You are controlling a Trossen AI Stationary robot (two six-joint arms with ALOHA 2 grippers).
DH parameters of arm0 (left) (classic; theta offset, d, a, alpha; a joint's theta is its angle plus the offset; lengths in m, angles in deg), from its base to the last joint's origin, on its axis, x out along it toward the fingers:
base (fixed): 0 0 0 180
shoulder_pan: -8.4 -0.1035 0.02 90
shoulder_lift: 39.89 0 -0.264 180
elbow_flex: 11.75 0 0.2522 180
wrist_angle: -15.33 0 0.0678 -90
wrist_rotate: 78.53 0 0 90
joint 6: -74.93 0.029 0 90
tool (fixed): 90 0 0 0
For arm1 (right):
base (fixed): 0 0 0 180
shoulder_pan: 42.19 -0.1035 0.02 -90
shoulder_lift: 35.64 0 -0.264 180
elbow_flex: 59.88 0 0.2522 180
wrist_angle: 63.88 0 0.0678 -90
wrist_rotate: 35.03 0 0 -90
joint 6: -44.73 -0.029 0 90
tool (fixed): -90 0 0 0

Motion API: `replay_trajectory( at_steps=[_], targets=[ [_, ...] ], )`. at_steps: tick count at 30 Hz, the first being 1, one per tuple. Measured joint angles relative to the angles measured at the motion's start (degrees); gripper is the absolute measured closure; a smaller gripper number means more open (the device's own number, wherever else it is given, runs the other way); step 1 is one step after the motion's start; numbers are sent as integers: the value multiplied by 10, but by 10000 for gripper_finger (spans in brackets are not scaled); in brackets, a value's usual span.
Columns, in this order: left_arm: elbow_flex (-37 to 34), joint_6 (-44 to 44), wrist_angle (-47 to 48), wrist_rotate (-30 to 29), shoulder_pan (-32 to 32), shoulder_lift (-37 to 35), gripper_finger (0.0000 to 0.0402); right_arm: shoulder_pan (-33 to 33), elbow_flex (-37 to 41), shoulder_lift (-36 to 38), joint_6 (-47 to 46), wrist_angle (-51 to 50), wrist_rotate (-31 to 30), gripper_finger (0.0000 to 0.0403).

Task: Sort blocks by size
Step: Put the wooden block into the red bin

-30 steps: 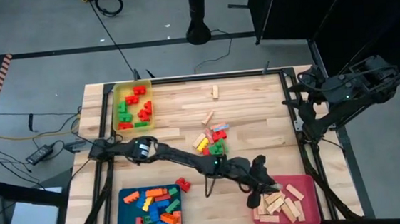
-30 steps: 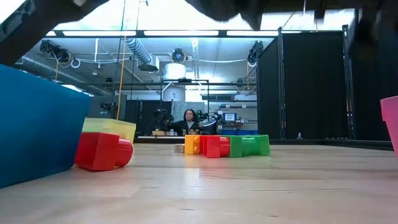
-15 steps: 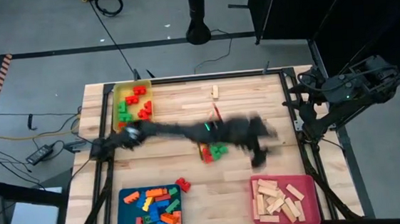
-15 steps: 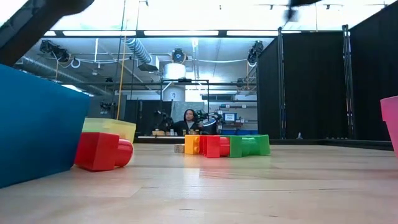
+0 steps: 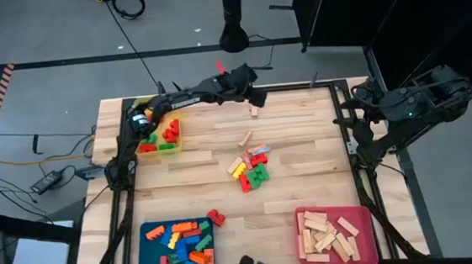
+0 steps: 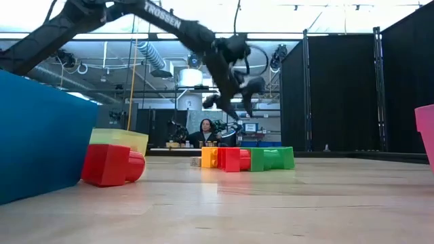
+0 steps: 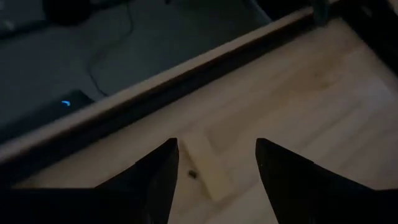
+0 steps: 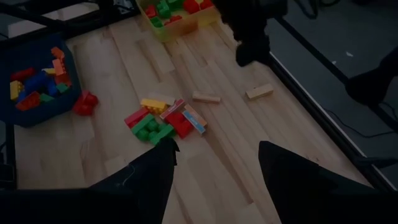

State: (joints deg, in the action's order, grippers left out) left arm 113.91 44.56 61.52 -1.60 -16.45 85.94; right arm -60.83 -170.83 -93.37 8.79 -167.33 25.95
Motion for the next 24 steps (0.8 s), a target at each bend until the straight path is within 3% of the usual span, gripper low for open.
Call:
replay_trajectory(
  at_steps=[5,9,13,18,21,24],
  targets=[
    [-58,-54,-110,36,-19,11,183,0,0,0,2,0,-21,158],
    [-50,-39,-104,31,-17,38,183,0,0,0,2,0,-43,158],
    [-5,-14,-79,-7,-5,55,183,0,0,0,2,-2,-46,158],
    [48,-21,10,2,5,80,184,0,0,0,2,-1,-46,158],
    [102,31,53,-4,15,81,184,0,0,0,5,-1,-46,158],
    [161,146,125,9,19,77,184,0,0,0,12,-2,-45,158]
  ],
)
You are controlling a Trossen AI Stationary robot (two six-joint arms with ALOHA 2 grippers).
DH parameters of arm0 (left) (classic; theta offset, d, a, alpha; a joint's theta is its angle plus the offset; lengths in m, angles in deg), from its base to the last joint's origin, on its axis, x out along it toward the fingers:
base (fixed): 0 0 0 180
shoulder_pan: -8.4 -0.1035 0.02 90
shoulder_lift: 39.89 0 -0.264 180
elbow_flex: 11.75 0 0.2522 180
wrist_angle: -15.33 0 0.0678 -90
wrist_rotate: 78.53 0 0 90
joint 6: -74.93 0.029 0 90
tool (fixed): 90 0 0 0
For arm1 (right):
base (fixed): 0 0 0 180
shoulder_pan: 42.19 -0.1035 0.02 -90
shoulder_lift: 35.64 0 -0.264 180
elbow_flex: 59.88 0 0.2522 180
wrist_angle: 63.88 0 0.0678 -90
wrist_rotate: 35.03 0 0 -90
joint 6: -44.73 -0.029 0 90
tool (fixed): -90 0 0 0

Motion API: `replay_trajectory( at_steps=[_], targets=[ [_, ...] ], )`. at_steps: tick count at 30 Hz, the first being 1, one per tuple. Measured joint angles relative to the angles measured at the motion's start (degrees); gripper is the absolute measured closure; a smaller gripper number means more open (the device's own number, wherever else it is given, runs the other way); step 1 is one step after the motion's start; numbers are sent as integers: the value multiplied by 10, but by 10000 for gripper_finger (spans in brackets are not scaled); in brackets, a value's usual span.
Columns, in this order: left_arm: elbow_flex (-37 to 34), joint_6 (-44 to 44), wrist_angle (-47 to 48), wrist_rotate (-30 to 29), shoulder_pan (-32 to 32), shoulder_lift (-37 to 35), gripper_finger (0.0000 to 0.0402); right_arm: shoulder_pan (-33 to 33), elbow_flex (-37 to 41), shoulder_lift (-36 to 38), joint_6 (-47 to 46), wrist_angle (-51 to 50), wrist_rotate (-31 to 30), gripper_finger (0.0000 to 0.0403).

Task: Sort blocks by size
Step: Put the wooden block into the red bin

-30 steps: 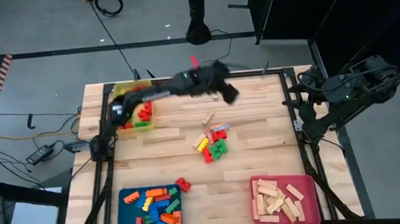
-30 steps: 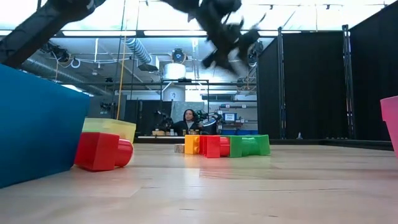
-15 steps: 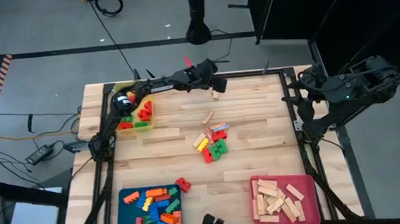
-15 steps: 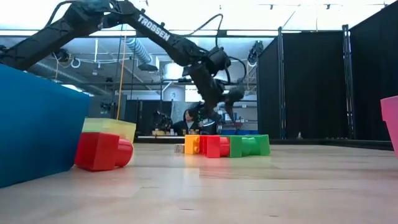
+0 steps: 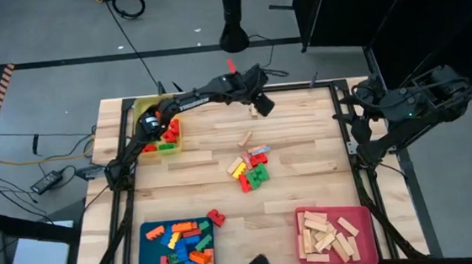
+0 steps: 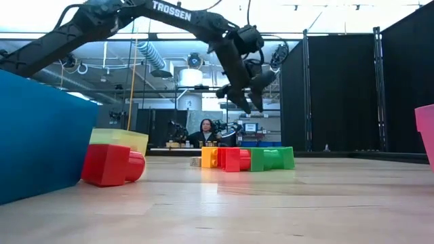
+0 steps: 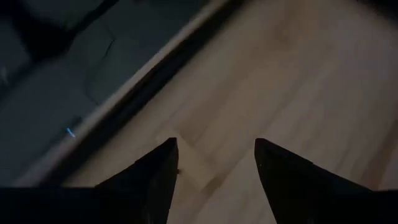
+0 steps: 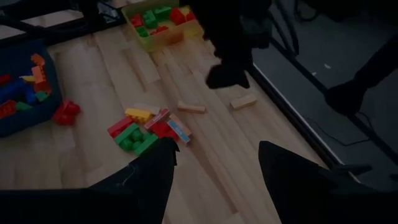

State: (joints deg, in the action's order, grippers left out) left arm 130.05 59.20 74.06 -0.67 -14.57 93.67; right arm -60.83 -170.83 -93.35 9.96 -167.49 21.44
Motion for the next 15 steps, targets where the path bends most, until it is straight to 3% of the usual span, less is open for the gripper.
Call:
replay_trajectory(
  at_steps=[4,7,9,12,15],
  targets=[
    [67,297,108,41,5,3,184,0,0,0,3,-2,1,158],
    [62,481,146,5,16,-10,184,0,0,0,5,-2,1,158],
    [58,515,165,16,13,-7,184,0,0,0,6,-2,1,158],
    [57,499,166,75,-7,12,184,0,0,0,7,-1,1,158],
    [57,470,157,73,-18,35,184,0,0,0,7,0,-1,158]
  ],
)
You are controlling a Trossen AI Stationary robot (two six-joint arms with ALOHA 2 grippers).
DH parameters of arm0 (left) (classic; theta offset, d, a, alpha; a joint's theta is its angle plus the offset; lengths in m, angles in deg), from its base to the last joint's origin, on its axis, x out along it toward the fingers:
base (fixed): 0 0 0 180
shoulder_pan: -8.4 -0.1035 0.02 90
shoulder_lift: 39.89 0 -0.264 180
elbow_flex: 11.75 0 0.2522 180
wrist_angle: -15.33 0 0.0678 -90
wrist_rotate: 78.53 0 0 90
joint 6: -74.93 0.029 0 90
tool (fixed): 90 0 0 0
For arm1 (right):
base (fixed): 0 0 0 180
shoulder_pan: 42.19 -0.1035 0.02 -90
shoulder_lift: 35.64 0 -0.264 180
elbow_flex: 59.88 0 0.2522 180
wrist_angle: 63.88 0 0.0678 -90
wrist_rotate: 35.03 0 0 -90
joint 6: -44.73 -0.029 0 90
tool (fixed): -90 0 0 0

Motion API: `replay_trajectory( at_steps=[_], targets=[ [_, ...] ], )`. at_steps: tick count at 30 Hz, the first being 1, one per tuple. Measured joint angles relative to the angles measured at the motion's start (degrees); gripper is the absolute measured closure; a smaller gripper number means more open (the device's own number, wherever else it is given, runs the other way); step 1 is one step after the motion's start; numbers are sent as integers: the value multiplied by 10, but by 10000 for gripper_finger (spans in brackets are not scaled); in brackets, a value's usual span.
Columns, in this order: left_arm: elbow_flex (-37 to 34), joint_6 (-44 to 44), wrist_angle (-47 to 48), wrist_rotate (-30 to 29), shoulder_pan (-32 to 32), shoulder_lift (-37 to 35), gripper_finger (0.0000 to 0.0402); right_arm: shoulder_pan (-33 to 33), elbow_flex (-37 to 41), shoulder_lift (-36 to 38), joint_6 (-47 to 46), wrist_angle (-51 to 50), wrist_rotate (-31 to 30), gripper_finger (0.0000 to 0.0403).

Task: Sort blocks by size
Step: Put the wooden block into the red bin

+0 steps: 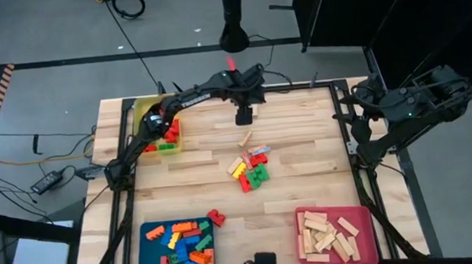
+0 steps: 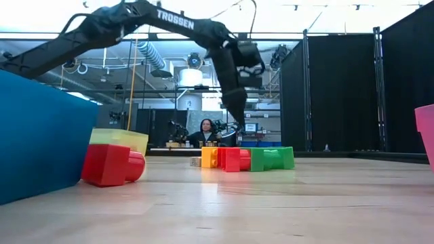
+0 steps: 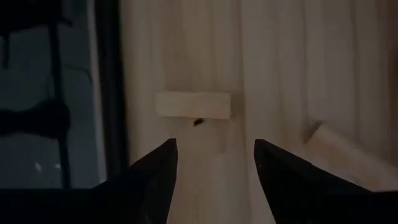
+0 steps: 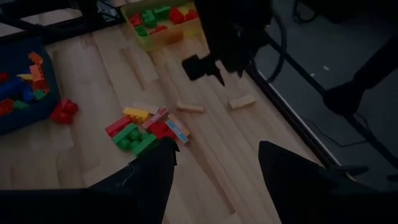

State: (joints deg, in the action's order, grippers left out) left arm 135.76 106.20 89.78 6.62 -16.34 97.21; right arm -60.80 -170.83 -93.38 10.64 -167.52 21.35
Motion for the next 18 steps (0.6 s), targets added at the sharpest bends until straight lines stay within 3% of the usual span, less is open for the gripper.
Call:
replay_trajectory(
  at_steps=[10,18],
  targets=[
    [-1,-61,-41,63,-30,32,184,0,0,0,-7,2,-41,158],
    [0,-269,-108,62,-58,35,184,0,0,0,-18,2,-59,158]
  ],
)
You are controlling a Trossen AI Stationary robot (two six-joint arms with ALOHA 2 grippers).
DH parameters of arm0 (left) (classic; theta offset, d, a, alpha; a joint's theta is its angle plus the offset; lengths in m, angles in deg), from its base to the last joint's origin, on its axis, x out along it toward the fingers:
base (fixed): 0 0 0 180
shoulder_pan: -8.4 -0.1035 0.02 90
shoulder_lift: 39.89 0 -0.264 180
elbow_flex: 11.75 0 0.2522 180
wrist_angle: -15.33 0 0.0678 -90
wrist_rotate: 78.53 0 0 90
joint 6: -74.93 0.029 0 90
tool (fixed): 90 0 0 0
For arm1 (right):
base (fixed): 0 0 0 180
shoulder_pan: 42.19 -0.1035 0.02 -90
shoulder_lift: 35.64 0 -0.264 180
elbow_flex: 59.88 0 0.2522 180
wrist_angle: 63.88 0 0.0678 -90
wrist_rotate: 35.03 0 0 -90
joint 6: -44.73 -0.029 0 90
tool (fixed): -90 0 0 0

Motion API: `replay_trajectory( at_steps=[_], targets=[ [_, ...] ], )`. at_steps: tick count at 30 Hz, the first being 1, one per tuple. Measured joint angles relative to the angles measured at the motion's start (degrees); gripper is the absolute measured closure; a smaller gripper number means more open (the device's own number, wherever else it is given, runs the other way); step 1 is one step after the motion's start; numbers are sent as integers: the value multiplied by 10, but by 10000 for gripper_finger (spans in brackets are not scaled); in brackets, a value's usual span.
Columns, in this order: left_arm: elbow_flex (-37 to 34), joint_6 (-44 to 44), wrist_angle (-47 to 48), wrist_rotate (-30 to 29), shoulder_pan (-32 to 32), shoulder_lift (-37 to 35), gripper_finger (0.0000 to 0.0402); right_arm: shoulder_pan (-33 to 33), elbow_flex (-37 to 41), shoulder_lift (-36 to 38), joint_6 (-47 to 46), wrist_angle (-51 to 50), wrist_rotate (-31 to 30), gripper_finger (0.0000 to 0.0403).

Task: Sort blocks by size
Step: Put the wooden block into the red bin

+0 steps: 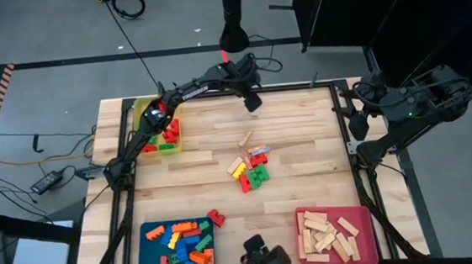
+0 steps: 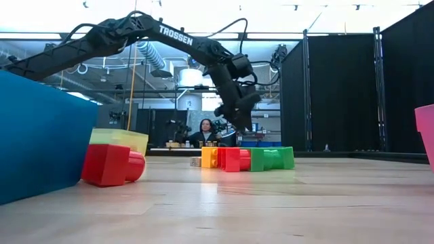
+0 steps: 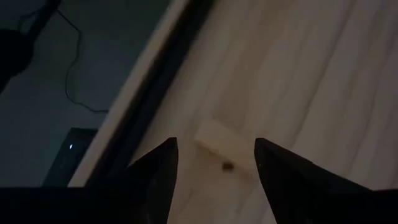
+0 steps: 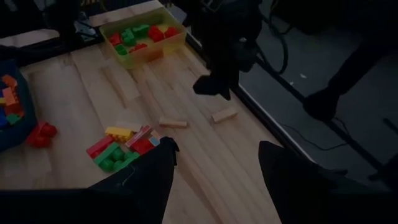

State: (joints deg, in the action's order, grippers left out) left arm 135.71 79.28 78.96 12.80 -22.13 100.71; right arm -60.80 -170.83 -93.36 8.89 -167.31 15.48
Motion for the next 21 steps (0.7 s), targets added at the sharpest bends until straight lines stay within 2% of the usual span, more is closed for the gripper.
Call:
replay_trajectory(
  at_steps=[4,7,10,14,16,21],
  targets=[
    [0,-30,-14,-3,2,6,198,0,0,0,-2,0,-1,158],
    [0,-31,-15,10,1,10,227,0,0,0,-2,0,-1,158],
    [0,-30,-10,13,0,13,276,0,0,0,-1,0,-1,158],
    [0,-28,-6,15,1,16,363,0,0,0,-4,1,-3,158],
    [1,-33,11,37,0,14,391,0,0,-1,-16,8,-29,158],
    [9,-49,99,104,-1,-24,398,11,4,-18,-72,15,-148,158]
  ],
)
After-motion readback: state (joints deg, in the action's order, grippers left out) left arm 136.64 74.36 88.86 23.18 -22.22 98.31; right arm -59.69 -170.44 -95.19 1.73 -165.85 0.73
